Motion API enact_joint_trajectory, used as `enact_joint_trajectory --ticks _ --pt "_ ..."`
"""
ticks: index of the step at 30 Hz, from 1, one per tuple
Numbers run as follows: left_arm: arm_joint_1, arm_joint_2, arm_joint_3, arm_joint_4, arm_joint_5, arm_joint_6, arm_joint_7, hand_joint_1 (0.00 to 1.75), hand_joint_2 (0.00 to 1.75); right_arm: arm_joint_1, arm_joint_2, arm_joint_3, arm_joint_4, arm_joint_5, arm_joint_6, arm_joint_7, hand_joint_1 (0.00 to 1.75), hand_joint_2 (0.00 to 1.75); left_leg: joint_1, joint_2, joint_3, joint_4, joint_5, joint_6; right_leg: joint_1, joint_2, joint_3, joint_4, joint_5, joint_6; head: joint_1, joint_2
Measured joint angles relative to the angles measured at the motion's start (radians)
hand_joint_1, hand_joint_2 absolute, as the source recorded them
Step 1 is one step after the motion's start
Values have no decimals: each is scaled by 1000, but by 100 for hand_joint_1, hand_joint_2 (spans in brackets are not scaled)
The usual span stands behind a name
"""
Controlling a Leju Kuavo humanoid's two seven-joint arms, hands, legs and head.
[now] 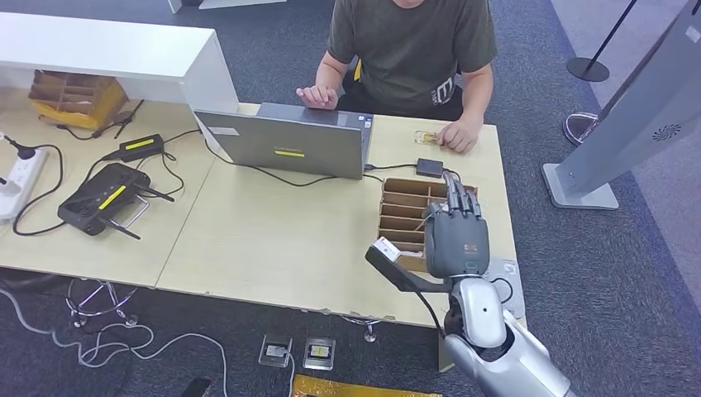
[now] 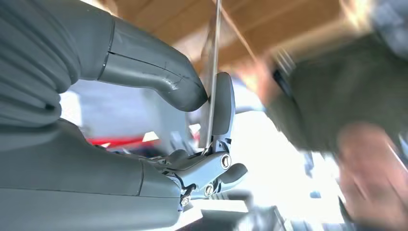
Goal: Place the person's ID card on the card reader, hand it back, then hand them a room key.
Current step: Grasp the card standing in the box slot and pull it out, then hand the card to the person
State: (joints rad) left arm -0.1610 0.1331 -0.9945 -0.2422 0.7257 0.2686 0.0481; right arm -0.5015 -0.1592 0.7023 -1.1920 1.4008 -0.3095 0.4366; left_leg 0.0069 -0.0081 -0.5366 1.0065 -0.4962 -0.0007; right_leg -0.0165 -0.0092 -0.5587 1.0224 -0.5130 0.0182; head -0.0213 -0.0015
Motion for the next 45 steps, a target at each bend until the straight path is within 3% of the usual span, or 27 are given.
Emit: enact_joint_trajectory --ticks 8,16,25,35,45 --pt "-4 2 5 0 -10 -9 0 0 0 -79 -67 -36 -306 26 89 1 175 175 0 1 0 0 0 0 0 2 0 0 1 0 0 0" --pt "-9 2 5 0 -9 -9 0 0 0 -153 -98 -29 -363 -45 68 -24 175 175 0 1 0 0 0 0 0 2 0 0 1 0 0 0" --pt "-15 2 5 0 -18 -14 0 0 0 -257 -70 29 -130 -138 -12 -26 175 175 1 0 -1 0 0 0 1 0 0 0 1 0 0 0" --pt "-29 0 5 0 -52 -19 13 0 0 -365 -12 72 193 -152 29 7 175 175 1 -1 -2 0 0 0 1 -1 0 0 1 0 0 0" --pt "-33 -5 5 0 -48 -17 18 0 0 -426 33 102 396 -190 38 4 175 175 1 0 -2 0 0 0 1 -1 0 0 1 0 0 0"
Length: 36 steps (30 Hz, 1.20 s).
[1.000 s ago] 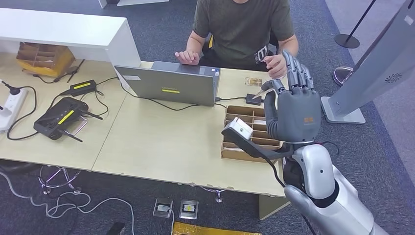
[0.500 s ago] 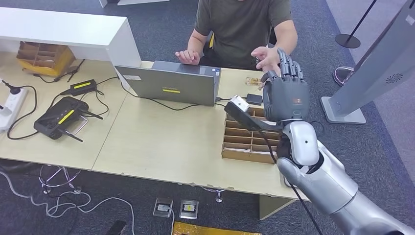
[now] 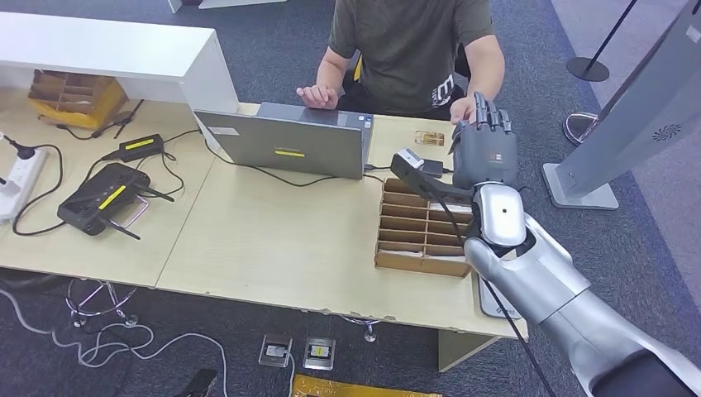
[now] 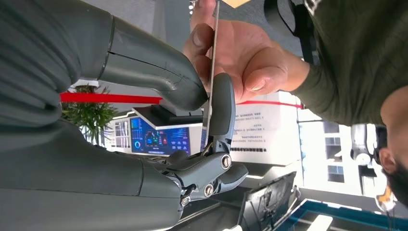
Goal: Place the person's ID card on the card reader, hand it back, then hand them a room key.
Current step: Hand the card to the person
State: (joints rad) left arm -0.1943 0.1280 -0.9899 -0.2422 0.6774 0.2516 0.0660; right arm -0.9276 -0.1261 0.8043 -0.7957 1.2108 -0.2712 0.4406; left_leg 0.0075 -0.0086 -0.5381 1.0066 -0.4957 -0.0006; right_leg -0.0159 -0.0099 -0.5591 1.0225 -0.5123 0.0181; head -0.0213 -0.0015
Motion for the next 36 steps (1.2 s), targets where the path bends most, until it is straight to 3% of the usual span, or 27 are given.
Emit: enact_joint_trajectory --ticks 4,8,10,14,19,25,29,36 --pt "0 -1 0 0 5 2 0 0 0 -15 11 11 62 -15 -3 -5 167 175 0 0 0 0 0 0 0 0 0 0 0 0 0 0" --pt "0 -4 0 0 6 6 0 0 0 -20 12 16 97 -25 -3 7 0 175 0 0 0 0 0 0 0 0 0 0 0 0 0 0" --pt "-1 -5 0 0 6 9 0 0 0 -22 12 21 112 -32 -3 14 0 175 0 0 0 0 0 0 0 0 0 0 0 0 0 0" --pt "-2 -7 0 0 7 11 0 0 0 -30 12 33 141 -42 -11 25 0 0 0 0 0 0 0 0 0 1 0 0 0 0 0 0" --pt "-1 -9 0 0 10 20 0 0 0 -48 11 47 169 -74 -21 17 0 0 0 0 0 0 0 0 0 1 0 0 0 0 0 0" --pt "1 -10 0 0 18 26 -2 0 0 -62 -6 52 194 -216 -21 26 0 0 0 1 1 0 0 0 0 1 -1 0 0 0 0 0" --pt "5 -10 0 0 18 22 -3 0 0 -71 -58 41 204 -327 -46 57 0 0 0 0 1 1 0 0 0 0 -1 -1 1 0 0 0" --pt "20 -10 0 0 27 18 -6 0 0 -69 -195 -25 207 -583 -82 102 0 0 -1 0 0 1 0 1 -1 0 0 -2 1 0 0 0"
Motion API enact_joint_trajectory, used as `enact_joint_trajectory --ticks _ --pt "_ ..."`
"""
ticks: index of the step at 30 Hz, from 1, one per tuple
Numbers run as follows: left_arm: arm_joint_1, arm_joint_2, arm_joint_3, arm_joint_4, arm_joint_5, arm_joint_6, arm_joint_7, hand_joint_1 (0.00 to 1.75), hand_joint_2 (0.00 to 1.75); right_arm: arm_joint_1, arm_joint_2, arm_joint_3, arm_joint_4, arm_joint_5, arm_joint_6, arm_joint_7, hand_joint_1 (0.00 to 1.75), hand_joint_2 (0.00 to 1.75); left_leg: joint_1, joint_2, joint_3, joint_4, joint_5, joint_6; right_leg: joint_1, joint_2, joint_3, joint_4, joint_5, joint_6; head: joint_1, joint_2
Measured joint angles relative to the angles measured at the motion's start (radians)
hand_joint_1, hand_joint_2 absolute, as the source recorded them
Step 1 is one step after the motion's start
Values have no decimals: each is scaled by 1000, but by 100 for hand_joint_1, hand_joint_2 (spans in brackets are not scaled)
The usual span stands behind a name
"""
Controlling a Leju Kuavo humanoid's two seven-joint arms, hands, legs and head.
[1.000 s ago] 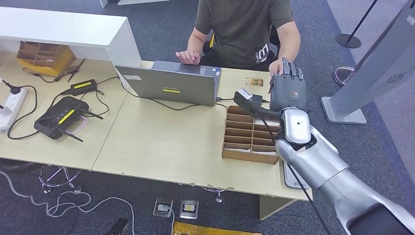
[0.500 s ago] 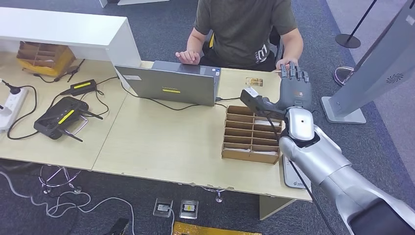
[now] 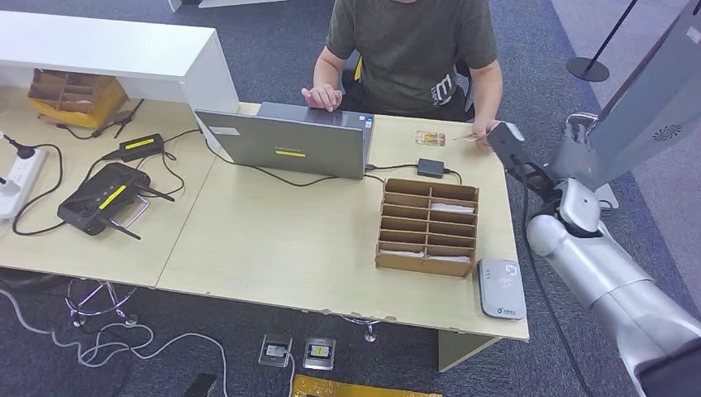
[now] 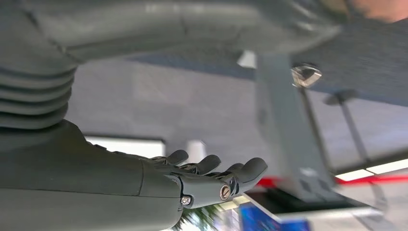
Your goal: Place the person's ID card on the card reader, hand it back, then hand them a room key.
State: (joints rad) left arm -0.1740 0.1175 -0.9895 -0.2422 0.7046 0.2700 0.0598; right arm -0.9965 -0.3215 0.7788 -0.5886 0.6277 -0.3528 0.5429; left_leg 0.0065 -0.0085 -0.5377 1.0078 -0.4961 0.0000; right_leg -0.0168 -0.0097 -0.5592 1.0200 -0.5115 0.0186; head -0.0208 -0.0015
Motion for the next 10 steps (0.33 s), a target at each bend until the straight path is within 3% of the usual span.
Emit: enact_joint_trajectory --ticks 3,8,10 --pt "1 0 0 0 0 0 -1 0 0 3 -12 -7 0 -20 1 2 0 0 0 0 0 0 0 0 0 0 0 0 0 0 0 0" --pt "8 4 5 0 0 -7 -16 0 0 115 -192 -164 -62 -289 -84 12 0 0 1 -2 0 0 -1 0 1 -3 0 -1 0 0 -1 0" --pt "12 6 8 0 -1 -9 -19 0 0 165 -234 -210 -87 -384 -120 0 0 0 2 -4 0 0 -2 0 1 -5 1 -1 -1 0 -1 0"
